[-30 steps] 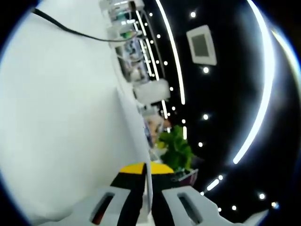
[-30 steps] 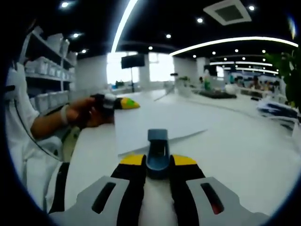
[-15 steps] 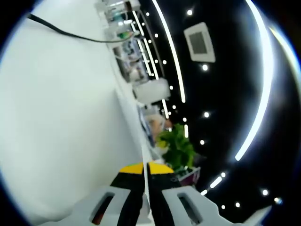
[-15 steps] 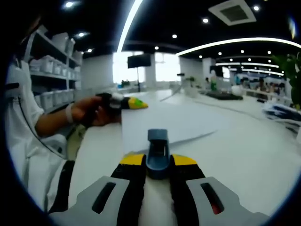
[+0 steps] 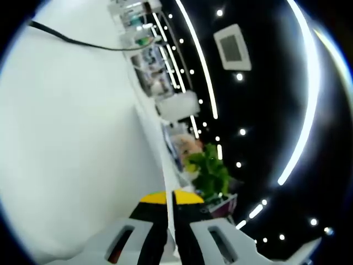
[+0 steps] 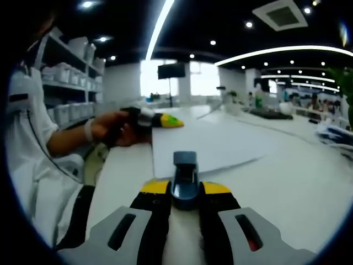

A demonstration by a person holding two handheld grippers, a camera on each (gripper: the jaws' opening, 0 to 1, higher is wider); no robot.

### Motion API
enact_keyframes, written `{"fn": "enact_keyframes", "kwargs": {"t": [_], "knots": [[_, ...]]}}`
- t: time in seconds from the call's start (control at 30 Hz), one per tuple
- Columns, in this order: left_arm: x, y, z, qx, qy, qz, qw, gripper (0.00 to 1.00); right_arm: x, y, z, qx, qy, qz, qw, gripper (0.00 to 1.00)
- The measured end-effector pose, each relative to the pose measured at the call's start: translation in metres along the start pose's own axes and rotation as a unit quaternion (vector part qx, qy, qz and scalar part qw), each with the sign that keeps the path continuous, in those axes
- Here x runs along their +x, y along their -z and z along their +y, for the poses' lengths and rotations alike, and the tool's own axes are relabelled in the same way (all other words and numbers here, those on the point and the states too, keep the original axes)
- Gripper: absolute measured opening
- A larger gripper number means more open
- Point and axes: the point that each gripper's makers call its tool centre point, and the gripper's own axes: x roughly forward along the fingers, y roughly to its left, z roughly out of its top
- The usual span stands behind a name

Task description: Pick up the paper insert the paper into the punch align the paper edges press the punch to punch holes

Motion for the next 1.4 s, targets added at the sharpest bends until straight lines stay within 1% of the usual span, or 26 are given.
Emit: {"fn": "enact_keyframes", "kwargs": {"t": [0.1, 0.2, 0.4, 0.53, 0.6, 0.67, 0.7, 0.73, 0.77, 0.83, 0.87, 0.9, 0.93, 0.97, 1.0, 1.03, 1.1, 1.13, 1.17, 1.2, 1.23, 1.27, 1.3, 1.33, 1.37, 1.4], "knots": [[0.000, 0.000, 0.000, 0.004, -0.002, 0.001, 1.0000, 0.04, 0.001, 0.000, 0.004, -0.007, -0.008, 0.000, 0.9999, 0.23], [0.000, 0.001, 0.001, 0.014, -0.006, 0.001, 0.9999, 0.04, 0.001, 0.000, 0.004, -0.004, -0.008, 0.000, 1.0000, 0.23], [0.001, 0.004, 0.000, 0.046, -0.013, 0.007, 0.9989, 0.04, 0.001, 0.000, 0.003, -0.006, -0.005, 0.000, 1.0000, 0.23], [0.000, 0.005, -0.001, 0.048, -0.008, 0.014, 0.9987, 0.05, 0.001, 0.000, 0.002, -0.007, -0.005, -0.001, 1.0000, 0.23], [0.001, 0.006, -0.003, 0.046, -0.001, 0.021, 0.9987, 0.09, 0.000, 0.000, 0.002, -0.007, -0.005, -0.001, 1.0000, 0.23], [0.002, 0.006, -0.006, 0.047, 0.004, 0.025, 0.9986, 0.16, 0.000, 0.000, 0.001, -0.006, -0.004, -0.001, 1.0000, 0.23], [0.003, 0.008, -0.008, 0.065, 0.006, 0.034, 0.9973, 0.18, 0.000, 0.000, 0.001, -0.006, -0.004, -0.001, 1.0000, 0.23], [0.004, 0.009, -0.008, 0.072, 0.004, 0.037, 0.9967, 0.19, 0.001, 0.000, 0.001, -0.005, -0.004, -0.001, 1.0000, 0.23], [0.004, 0.011, -0.007, 0.091, -0.002, 0.044, 0.9949, 0.22, 0.001, 0.000, 0.001, -0.005, -0.004, -0.001, 1.0000, 0.23], [0.005, 0.015, -0.006, 0.150, -0.015, 0.056, 0.9870, 0.28, 0.000, 0.000, 0.001, -0.006, -0.003, -0.001, 1.0000, 0.23], [0.004, 0.019, -0.008, 0.192, -0.021, 0.069, 0.9788, 0.31, 0.000, 0.000, 0.000, -0.006, -0.003, -0.001, 1.0000, 0.23], [0.003, 0.019, -0.009, 0.204, -0.023, 0.070, 0.9762, 0.34, 0.000, 0.000, 0.000, -0.006, -0.002, -0.001, 1.0000, 0.23], [0.002, 0.020, -0.009, 0.249, -0.034, 0.075, 0.9649, 0.38, 0.000, 0.000, 0.000, -0.007, -0.001, -0.001, 1.0000, 0.23], [0.000, 0.022, -0.010, 0.284, -0.045, 0.088, 0.9536, 0.44, 0.000, 0.000, 0.000, -0.008, 0.000, -0.001, 1.0000, 0.23], [-0.001, 0.024, -0.012, 0.302, -0.046, 0.095, 0.9476, 0.49, 0.000, 0.000, 0.000, -0.008, 0.000, -0.001, 1.0000, 0.23], [-0.001, 0.025, -0.013, 0.305, -0.046, 0.099, 0.9460, 0.52, 0.000, 0.000, 0.000, -0.008, 0.000, -0.001, 1.0000, 0.23], [-0.003, 0.033, -0.021, 0.301, -0.035, 0.118, 0.9456, 0.62, 0.000, 0.000, -0.001, -0.009, 0.001, -0.001, 1.0000, 0.23], [-0.004, 0.038, -0.026, 0.294, -0.023, 0.129, 0.9467, 0.64, 0.000, 0.000, -0.001, -0.010, 0.001, -0.001, 1.0000, 0.23], [-0.006, 0.041, -0.027, 0.297, -0.020, 0.140, 0.9444, 0.65, 0.000, 0.000, -0.001, -0.010, 0.002, -0.001, 0.9999, 0.23], [-0.008, 0.044, -0.027, 0.306, -0.018, 0.152, 0.9397, 0.66, 0.000, 0.000, -0.001, -0.010, 0.002, -0.001, 0.9999, 0.23], [-0.010, 0.050, -0.026, 0.324, -0.018, 0.171, 0.9304, 0.67, 0.000, 0.000, -0.001, -0.011, 0.002, -0.001, 0.9999, 0.23], [-0.012, 0.054, -0.026, 0.335, -0.016, 0.185, 0.9236, 0.70, 0.000, 0.000, -0.001, -0.011, 0.003, -0.001, 0.9999, 0.23], [-0.016, 0.061, -0.026, 0.345, -0.011, 0.205, 0.9158, 0.72, 0.000, 0.000, -0.001, -0.011, 0.003, -0.001, 0.9999, 0.23], [-0.017, 0.063, -0.026, 0.346, -0.010, 0.211, 0.9143, 0.73, 0.000, 0.000, -0.001, -0.011, 0.003, -0.001, 0.9999, 0.23], [-0.020, 0.069, -0.028, 0.347, -0.003, 0.226, 0.9100, 0.73, 0.000, 0.000, -0.001, -0.012, 0.003, -0.001, 0.9999, 0.23], [-0.024, 0.076, -0.032, 0.341, 0.012, 0.245, 0.9077, 0.73, 0.000, -0.001, -0.001, -0.012, 0.004, -0.001, 0.9999, 0.23]]}}
